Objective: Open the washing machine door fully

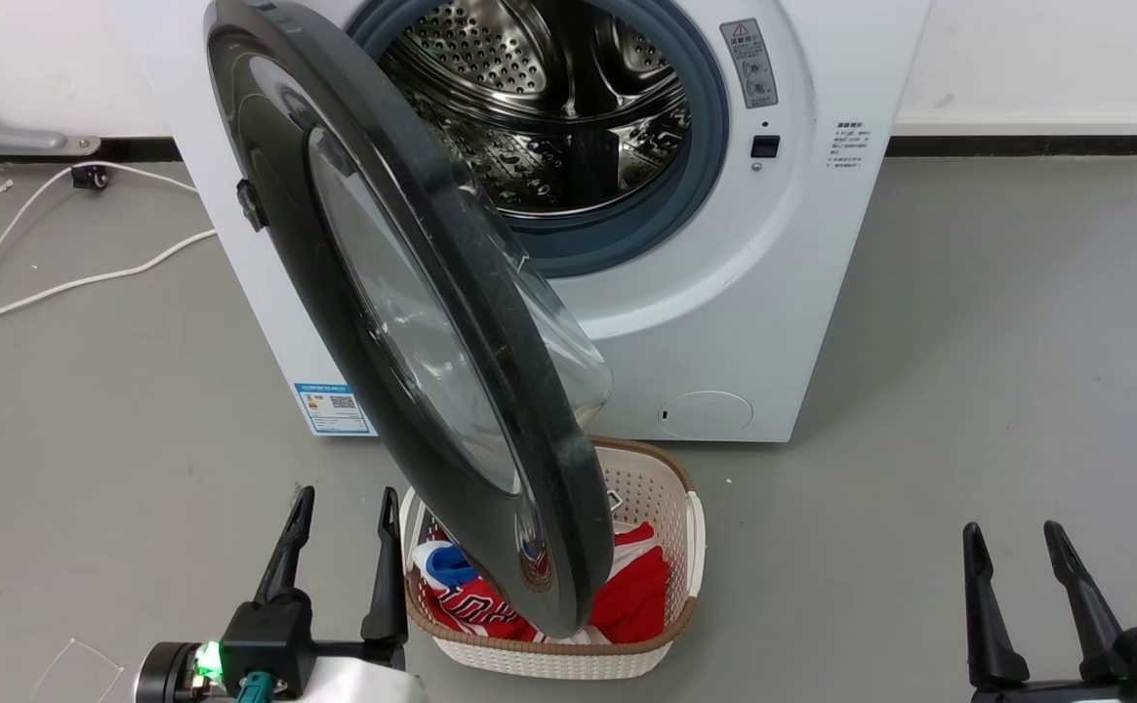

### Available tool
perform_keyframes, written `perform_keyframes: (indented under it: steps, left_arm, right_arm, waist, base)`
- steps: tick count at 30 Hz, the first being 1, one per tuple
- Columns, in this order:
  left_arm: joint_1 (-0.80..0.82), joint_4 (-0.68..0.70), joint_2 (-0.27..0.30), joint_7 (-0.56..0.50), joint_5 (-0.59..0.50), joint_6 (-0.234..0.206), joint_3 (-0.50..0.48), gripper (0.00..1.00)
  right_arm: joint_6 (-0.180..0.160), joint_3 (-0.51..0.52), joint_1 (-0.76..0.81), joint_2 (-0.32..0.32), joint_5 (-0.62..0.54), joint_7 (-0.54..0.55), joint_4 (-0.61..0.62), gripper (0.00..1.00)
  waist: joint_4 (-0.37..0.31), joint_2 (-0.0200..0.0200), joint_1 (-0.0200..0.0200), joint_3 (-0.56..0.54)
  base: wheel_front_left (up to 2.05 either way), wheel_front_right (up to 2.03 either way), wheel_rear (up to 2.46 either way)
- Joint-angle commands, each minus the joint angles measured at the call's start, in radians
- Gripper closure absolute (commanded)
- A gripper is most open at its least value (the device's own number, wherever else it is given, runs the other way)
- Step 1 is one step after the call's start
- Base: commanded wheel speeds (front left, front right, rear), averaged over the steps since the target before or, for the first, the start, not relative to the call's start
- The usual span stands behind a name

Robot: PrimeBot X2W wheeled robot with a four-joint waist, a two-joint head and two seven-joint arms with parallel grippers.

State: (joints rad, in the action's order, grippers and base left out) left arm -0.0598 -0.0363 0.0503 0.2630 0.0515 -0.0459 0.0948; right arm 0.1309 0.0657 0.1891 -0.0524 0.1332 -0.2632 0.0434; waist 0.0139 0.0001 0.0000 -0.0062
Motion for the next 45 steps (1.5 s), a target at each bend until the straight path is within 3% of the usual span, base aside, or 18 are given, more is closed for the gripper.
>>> perform_keyframes:
  steps: [1,7,8,9,10,19,28,36,45]
  left_arm:
    - [-0.009,-0.002,0.0,0.003,0.004,-0.005,-0.001,0.0]
    - [-0.013,-0.016,0.0,0.003,0.017,-0.008,-0.005,0.0]
    - [-0.012,-0.018,0.0,0.003,0.019,-0.008,-0.006,0.26]
    - [-0.01,-0.019,0.0,0.003,0.019,-0.01,-0.007,0.71]
    - [-0.01,-0.024,0.0,0.003,0.021,-0.011,-0.008,1.0]
    - [0.036,0.009,0.0,0.003,0.009,-0.018,-0.047,1.0]
    - [0.103,0.193,0.003,0.003,-0.043,0.003,-0.045,1.0]
    - [0.161,0.337,0.002,0.003,-0.077,0.039,0.083,1.0]
    - [0.215,0.361,0.001,0.003,-0.088,0.082,0.253,1.0]
  right_arm:
    - [0.0,0.001,0.006,0.004,0.004,-0.002,-0.003,0.0]
    - [0.0,0.0,0.005,0.004,0.002,-0.002,-0.013,0.0]
    - [0.0,-0.001,0.005,0.004,0.001,-0.002,-0.014,0.0]
    - [0.0,-0.001,0.004,0.004,-0.002,-0.002,-0.015,0.0]
    - [0.0,-0.002,0.003,0.004,-0.004,-0.002,-0.015,0.0]
    - [0.0,0.001,0.003,0.004,0.001,-0.002,-0.015,0.0]
    - [0.0,-0.005,-0.007,0.004,-0.001,-0.002,-0.019,0.0]
    - [0.0,-0.01,-0.013,0.004,-0.01,-0.002,-0.022,0.0]
    - [0.0,-0.018,-0.02,0.004,-0.014,-0.002,-0.025,0.0]
  waist:
    - [0.0,-0.0001,0.0,-0.001]
    - [0.002,-0.0001,0.0,-0.005]
    - [0.002,-0.0001,0.0,-0.005]
    - [0.003,-0.0001,0.0,-0.006]
    - [0.003,-0.0001,0.0,-0.006]
    - [0.01,-0.0001,0.0,-0.005]
    - [0.004,-0.0001,0.0,0.0]
    - [-0.003,-0.0001,0.0,-0.002]
    - [-0.015,-0.0001,0.0,-0.009]
  base:
    - [0.0,0.0,0.0]
    - [0.0,0.0,0.0]
    - [0.0,0.0,0.0]
    - [0.0,0.0,0.0]
    - [0.0,0.0,0.0]
    - [0.0,0.0,0.0]
    - [0.0,0.0,0.0]
    - [0.0,0.0,0.0]
    - [0.0,0.0,0.0]
